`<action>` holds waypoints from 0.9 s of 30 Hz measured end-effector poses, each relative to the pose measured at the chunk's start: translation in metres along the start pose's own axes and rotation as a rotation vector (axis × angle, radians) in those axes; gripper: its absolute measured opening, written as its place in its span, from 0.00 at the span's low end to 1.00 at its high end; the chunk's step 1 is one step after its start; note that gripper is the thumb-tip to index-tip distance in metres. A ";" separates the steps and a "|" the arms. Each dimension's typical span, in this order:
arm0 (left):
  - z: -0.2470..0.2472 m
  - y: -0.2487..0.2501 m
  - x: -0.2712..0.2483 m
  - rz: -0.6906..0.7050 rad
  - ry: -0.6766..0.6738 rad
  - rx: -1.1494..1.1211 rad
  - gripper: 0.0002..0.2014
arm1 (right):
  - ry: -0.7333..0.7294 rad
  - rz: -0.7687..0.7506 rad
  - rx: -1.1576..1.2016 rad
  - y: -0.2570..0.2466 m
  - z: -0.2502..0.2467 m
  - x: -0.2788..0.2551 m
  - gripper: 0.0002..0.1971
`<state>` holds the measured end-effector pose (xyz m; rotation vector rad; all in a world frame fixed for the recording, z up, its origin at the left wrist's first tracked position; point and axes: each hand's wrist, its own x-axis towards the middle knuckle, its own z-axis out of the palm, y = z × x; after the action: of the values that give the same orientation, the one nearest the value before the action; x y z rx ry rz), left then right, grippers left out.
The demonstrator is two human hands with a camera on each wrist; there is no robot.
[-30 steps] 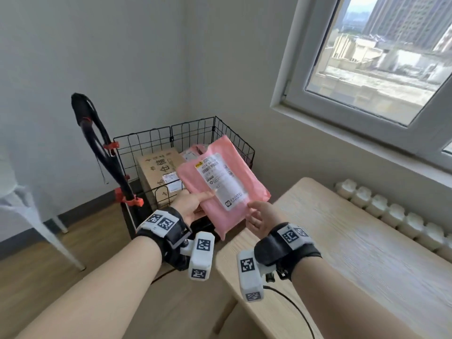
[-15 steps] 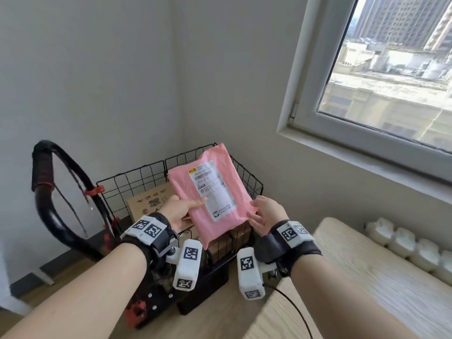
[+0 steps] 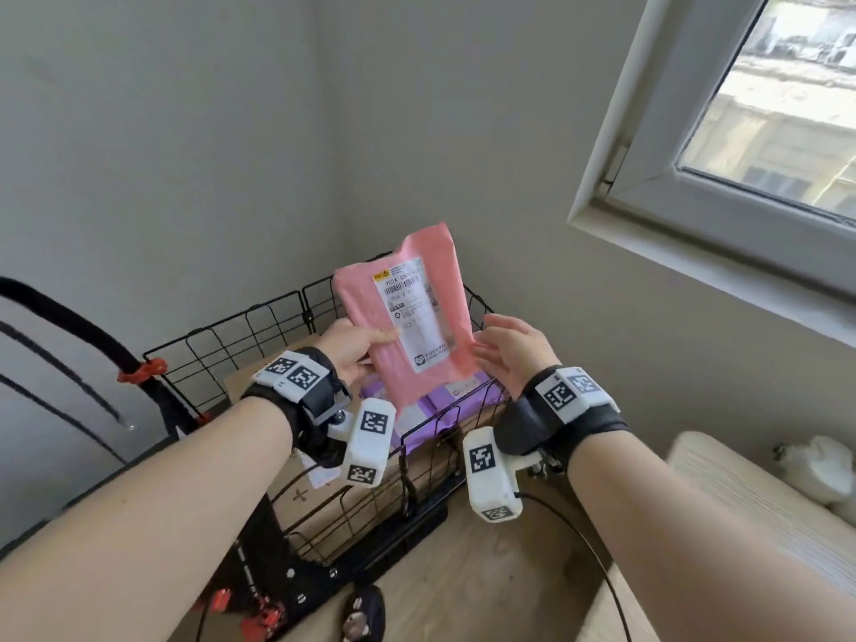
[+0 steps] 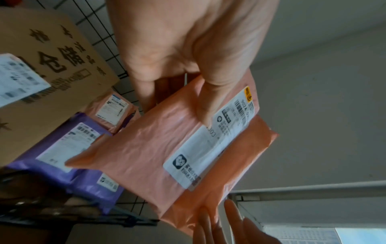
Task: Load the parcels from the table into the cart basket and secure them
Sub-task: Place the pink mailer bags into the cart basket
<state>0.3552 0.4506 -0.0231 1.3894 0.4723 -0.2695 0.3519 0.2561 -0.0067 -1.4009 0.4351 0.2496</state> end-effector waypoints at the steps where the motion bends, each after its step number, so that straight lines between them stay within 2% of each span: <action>1: -0.001 0.008 0.016 0.002 -0.001 -0.008 0.18 | 0.006 -0.020 0.006 -0.006 0.006 0.014 0.18; 6: -0.014 0.045 0.104 -0.006 0.024 -0.081 0.19 | 0.009 -0.051 -0.028 -0.029 0.040 0.093 0.17; 11: -0.045 0.041 0.194 -0.081 0.102 -0.080 0.16 | 0.025 0.019 -0.049 -0.015 0.080 0.179 0.14; 15: -0.074 0.011 0.258 -0.172 0.139 -0.023 0.05 | 0.029 0.112 -0.113 0.020 0.108 0.237 0.10; 21: -0.115 -0.052 0.321 -0.337 0.212 0.057 0.01 | 0.057 0.290 -0.119 0.092 0.144 0.303 0.10; 23: -0.123 -0.067 0.335 -0.377 0.213 0.098 0.02 | 0.029 0.344 -0.128 0.114 0.153 0.317 0.08; 27: -0.133 -0.082 0.356 -0.409 0.241 0.223 0.07 | -0.023 0.345 -0.303 0.149 0.165 0.340 0.12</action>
<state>0.6091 0.5995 -0.2768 1.5429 0.9527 -0.5018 0.6185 0.4137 -0.2704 -1.6120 0.6396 0.6332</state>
